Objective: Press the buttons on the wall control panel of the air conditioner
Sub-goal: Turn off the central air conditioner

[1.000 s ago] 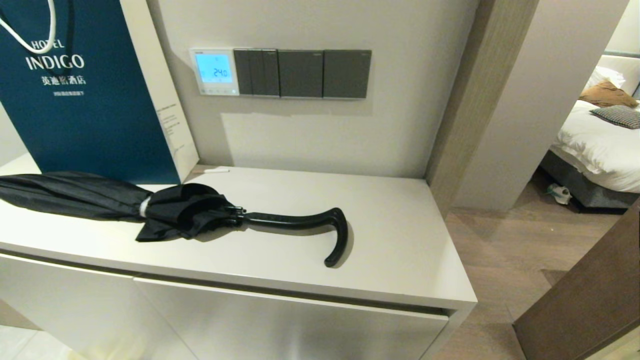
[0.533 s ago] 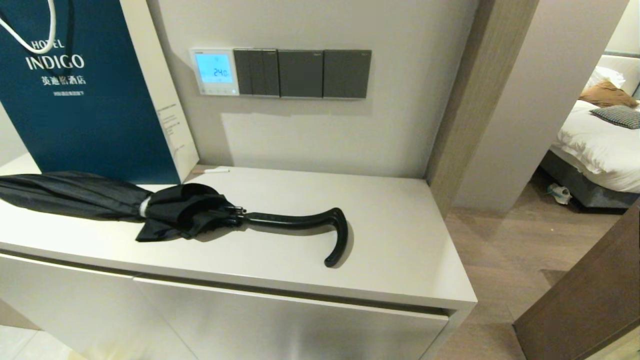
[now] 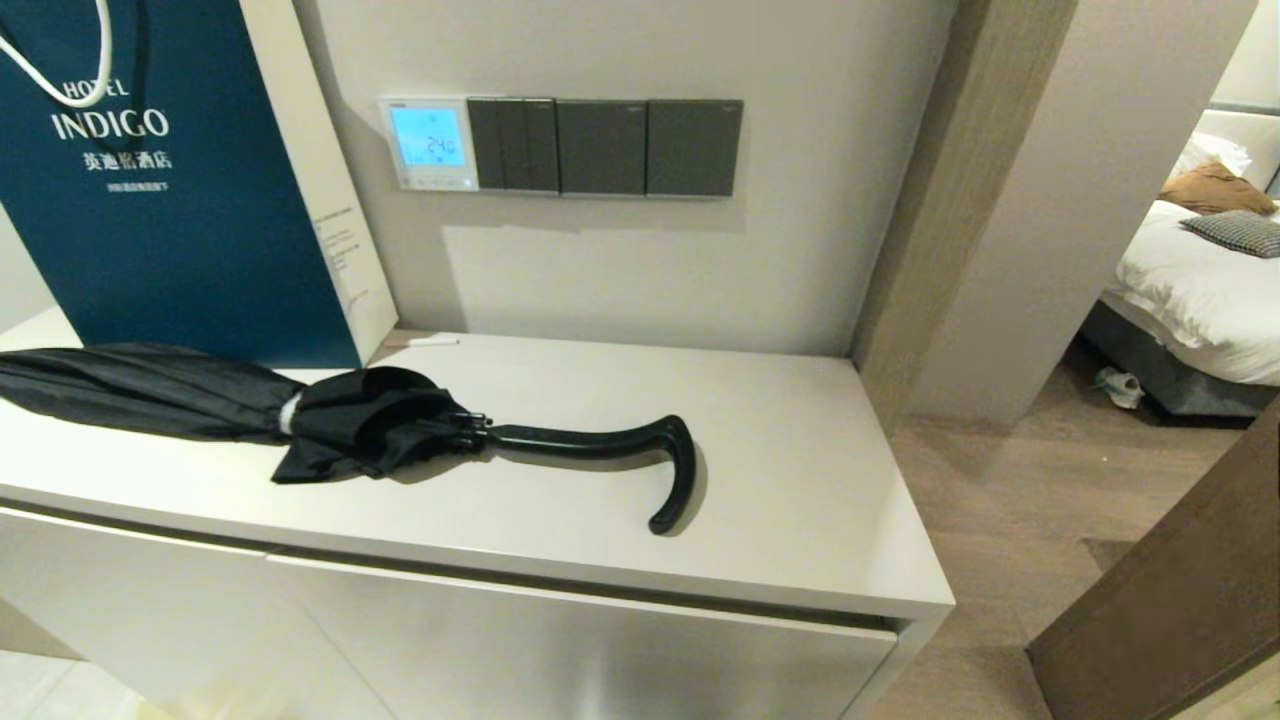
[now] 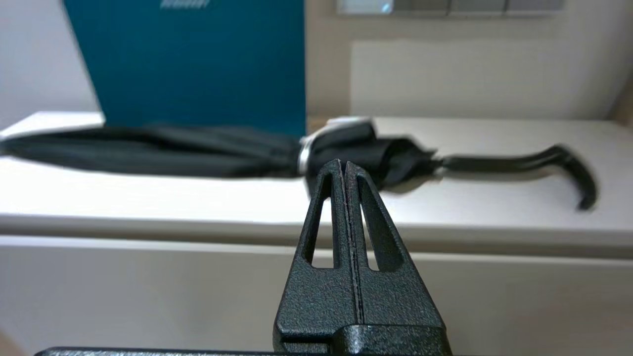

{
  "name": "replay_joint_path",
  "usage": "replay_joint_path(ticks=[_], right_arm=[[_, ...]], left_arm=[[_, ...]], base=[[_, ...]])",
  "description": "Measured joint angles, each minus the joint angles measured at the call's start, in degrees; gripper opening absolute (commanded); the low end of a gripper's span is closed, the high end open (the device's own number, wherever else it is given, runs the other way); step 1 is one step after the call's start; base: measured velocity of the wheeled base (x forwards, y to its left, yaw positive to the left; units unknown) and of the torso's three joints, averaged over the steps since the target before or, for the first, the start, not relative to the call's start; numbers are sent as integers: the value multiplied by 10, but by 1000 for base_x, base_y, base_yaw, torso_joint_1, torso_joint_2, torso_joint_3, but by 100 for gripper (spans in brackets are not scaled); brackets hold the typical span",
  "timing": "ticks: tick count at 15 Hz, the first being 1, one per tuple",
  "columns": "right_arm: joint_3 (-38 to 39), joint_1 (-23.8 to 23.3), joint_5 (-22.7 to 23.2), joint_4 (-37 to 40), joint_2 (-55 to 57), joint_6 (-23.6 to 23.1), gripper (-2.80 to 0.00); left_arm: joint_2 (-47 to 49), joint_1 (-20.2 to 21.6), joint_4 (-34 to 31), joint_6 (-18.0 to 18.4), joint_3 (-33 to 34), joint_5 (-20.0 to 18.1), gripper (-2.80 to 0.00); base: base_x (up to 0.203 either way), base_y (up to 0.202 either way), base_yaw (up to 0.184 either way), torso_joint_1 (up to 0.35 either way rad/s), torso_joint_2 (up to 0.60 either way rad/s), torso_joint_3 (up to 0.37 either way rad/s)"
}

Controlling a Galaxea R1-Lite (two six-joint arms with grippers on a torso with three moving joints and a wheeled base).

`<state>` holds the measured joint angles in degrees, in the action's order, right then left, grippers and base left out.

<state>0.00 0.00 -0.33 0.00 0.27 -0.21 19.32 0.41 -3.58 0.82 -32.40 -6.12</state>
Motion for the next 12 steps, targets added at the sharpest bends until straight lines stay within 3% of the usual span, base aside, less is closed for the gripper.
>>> replay_joint_path(ticks=[6, 12], right_arm=[[0, 0, 0, 0, 0, 0, -280], [0, 0, 0, 0, 0, 0, -280]], left_arm=[[144, 0, 39, -15, -62, -45, -280], [264, -21, 89, -40, -84, -60, -280]], base=[[0, 0, 0, 0, 0, 0], [0, 0, 0, 0, 0, 0]])
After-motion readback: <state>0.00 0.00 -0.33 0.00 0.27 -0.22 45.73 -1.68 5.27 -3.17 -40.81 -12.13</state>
